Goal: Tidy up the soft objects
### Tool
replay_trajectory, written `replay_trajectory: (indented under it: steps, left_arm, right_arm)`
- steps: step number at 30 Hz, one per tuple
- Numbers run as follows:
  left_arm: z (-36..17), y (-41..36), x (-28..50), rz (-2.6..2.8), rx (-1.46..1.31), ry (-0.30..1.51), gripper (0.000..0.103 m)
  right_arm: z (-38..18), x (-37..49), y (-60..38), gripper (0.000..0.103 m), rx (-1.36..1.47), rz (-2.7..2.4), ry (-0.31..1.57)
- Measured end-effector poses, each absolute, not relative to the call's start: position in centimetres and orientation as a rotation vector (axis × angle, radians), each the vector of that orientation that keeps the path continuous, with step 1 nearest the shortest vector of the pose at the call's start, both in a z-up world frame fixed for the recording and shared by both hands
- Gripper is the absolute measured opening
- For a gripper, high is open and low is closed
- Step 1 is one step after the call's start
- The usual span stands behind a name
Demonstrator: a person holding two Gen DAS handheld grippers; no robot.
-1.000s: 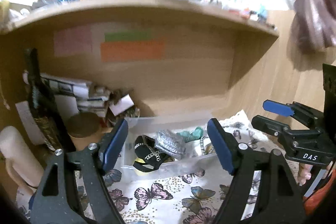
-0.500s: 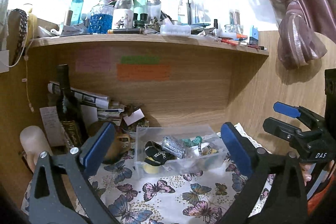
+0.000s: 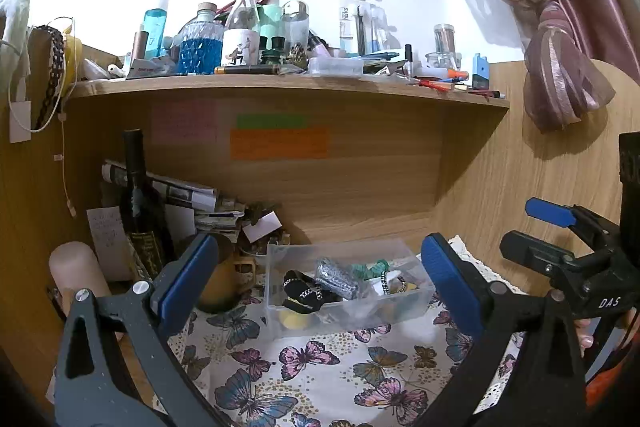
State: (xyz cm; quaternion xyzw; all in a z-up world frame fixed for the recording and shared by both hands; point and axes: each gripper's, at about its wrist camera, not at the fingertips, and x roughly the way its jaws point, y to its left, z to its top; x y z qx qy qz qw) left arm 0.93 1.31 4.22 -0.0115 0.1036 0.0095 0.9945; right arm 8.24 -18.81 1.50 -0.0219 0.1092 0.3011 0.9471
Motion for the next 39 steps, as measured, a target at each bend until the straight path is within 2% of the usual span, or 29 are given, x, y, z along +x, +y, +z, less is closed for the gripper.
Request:
replay_trajectory:
  steps: [39]
  left_arm:
    - [3.97, 0.59, 1.19, 0.004, -0.012, 0.218, 0.103]
  right_arm:
    - [1.46, 7.88, -18.74, 0.103, -0.023, 0.593, 0.223]
